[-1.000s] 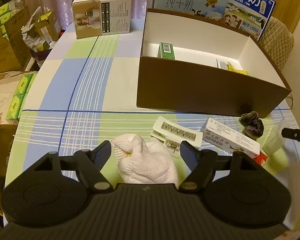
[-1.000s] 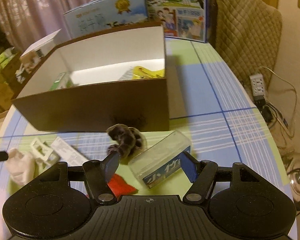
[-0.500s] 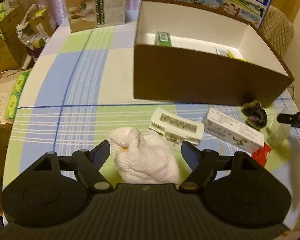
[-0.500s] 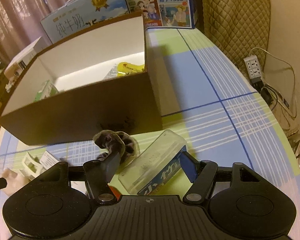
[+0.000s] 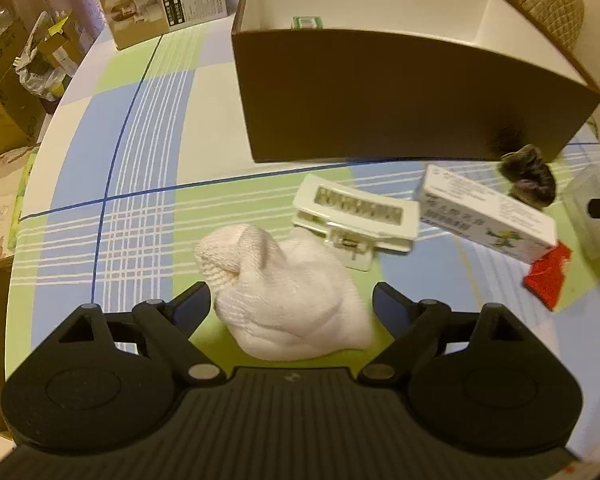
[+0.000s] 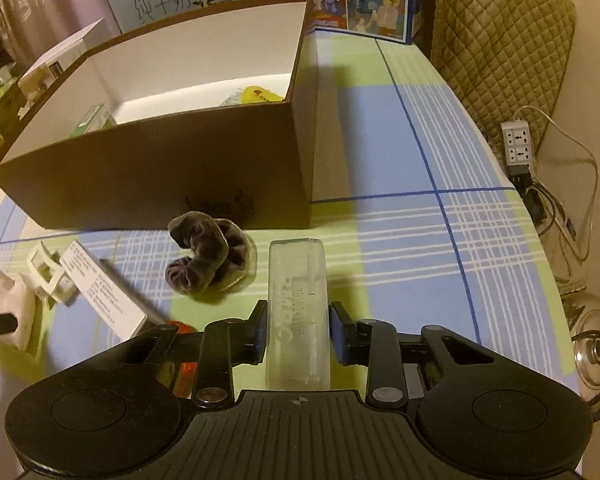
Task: Organize objects
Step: 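Move the left tool to the white knitted cloth while the right tool approaches the clear plastic box, then close the left tool on the white cloth while the right tool grasps the clear plastic box, then carry the cloth with the left tool while the right tool carries the plastic box into the brown box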
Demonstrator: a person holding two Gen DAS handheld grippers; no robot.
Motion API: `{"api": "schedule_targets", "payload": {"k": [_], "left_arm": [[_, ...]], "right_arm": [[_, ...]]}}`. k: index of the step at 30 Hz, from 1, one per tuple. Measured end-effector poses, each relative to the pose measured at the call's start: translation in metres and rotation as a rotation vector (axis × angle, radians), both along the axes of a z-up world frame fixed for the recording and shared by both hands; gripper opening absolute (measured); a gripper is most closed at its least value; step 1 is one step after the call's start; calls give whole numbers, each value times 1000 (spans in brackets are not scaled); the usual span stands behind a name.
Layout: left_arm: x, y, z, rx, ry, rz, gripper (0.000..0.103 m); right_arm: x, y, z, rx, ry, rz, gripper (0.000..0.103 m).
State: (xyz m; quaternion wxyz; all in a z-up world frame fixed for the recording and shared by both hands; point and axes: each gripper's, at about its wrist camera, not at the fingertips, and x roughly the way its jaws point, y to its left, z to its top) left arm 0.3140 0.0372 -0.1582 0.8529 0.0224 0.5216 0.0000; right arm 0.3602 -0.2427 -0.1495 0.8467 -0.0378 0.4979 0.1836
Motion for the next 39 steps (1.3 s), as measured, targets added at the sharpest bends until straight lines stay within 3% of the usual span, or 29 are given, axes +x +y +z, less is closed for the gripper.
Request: {"api": "schedule_targets", "payload": {"k": [8, 18, 21, 28, 39], "left_arm": [[8, 9, -15, -27, 25, 26, 87], [6, 4, -15, -23, 14, -4, 57], [1, -2, -12, -40, 23, -39, 52], [-10, -31, -9, -59, 30, -147, 51], [-5, -27, -12, -55, 31, -127, 51]], "right_arm": [[-2, 9, 0, 12, -1, 47, 29], [-2, 13, -1, 6, 1, 73, 30], [-3, 14, 0, 9, 1, 79, 30], [-4, 13, 2, 7, -18, 79, 34], [-8, 19, 1, -12, -37, 111, 37]]}}
